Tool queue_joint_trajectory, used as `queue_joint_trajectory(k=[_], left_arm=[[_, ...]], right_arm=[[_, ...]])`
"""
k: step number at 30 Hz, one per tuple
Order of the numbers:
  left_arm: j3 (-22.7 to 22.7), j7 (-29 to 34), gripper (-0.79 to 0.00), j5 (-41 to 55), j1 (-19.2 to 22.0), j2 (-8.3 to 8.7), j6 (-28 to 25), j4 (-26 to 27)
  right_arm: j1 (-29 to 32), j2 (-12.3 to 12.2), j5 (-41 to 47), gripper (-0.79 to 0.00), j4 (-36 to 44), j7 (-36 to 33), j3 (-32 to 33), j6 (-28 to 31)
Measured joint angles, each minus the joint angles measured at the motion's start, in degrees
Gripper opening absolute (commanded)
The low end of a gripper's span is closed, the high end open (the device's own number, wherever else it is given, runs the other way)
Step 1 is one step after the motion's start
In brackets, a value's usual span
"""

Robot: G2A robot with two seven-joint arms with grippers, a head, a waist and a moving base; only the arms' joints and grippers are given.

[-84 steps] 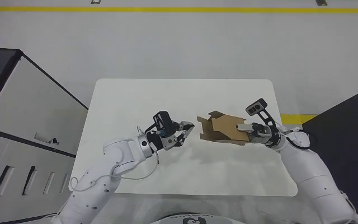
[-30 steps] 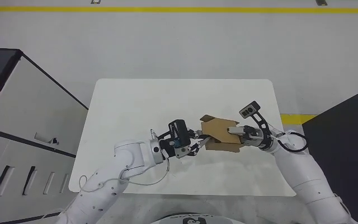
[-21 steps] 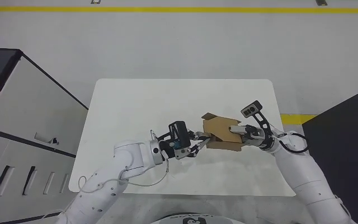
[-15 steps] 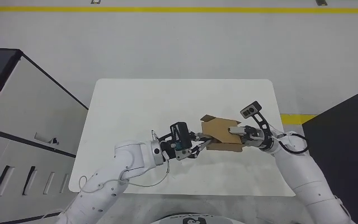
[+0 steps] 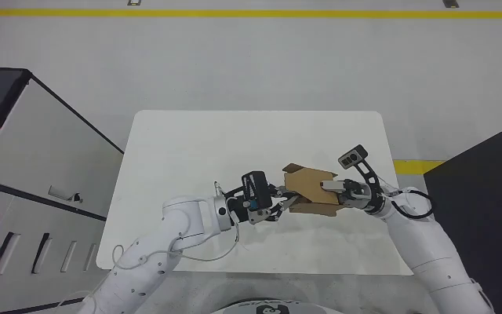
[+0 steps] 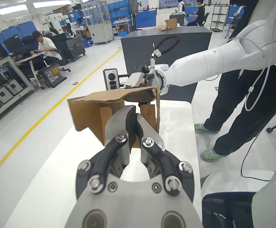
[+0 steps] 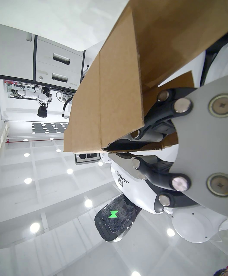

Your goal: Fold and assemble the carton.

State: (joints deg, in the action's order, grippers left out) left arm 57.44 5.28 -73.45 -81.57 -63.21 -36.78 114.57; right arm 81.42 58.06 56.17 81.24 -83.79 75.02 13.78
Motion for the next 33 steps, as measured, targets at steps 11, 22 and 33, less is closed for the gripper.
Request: queue_joint_trajectory(k=[11,22,33], left_arm=[[2.62,0.04,-0.785,0.15,-1.31,0.57,-0.25,1.04],[5.10,-0.61,-0.785,0.95,-3.43,1.08,0.31,3.47],[2.26,-0.44,-0.785,0.39,-2.84,0.82,0.02,4.62]], right_arm=[[0.93,0.02,0.31,-0.785,-0.15,-0.26,1.76,0.63],[1.97,0.17,0.30,-0.785,-0.46,2.90,3.66,2.25],[2.33,0.61,-0.63,-0.785,1.05,4.85,2.94,1.86]])
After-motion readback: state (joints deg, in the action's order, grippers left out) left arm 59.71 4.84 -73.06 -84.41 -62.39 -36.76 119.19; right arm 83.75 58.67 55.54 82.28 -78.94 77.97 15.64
